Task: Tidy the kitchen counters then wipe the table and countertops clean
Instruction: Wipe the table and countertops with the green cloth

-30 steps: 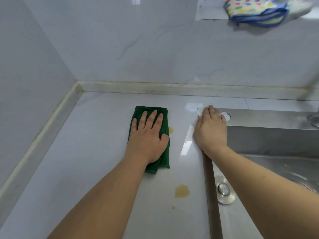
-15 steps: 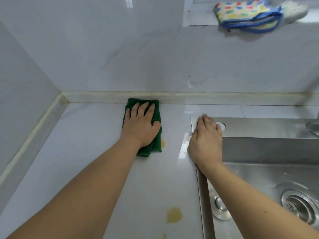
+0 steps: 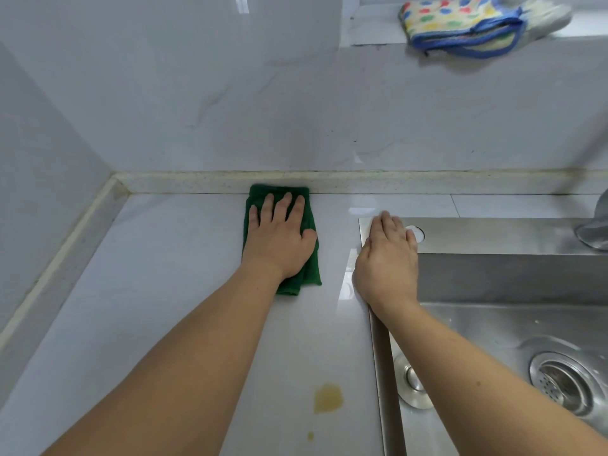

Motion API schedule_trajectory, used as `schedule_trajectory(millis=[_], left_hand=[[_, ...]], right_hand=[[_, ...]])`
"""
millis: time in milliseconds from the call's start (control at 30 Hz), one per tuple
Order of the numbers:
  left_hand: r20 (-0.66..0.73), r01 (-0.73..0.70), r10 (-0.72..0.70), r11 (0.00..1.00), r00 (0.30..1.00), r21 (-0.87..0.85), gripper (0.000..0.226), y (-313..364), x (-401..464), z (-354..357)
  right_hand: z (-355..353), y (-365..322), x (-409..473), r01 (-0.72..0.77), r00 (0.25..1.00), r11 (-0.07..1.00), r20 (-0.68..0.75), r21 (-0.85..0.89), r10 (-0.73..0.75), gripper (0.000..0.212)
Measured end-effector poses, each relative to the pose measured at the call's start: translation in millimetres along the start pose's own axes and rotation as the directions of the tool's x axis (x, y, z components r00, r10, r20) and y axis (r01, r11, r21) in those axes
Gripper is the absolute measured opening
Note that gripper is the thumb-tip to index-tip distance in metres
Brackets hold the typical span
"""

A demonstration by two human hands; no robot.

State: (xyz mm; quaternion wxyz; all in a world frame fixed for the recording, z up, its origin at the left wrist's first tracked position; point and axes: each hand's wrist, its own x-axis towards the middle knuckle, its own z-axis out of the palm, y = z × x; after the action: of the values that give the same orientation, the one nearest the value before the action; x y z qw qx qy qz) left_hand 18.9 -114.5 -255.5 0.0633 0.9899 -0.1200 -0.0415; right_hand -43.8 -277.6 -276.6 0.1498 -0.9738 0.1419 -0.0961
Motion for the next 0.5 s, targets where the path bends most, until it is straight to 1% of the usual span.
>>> schedule_trajectory(millis=[500], left_hand=[[-0.006, -0.009, 0.009, 1.0, 1.0, -0.024, 0.065, 1, -14, 1]], right_hand=[[-1, 0, 1, -0.002, 1.0, 0.999, 0.02, -0.035, 0.002, 0.054]])
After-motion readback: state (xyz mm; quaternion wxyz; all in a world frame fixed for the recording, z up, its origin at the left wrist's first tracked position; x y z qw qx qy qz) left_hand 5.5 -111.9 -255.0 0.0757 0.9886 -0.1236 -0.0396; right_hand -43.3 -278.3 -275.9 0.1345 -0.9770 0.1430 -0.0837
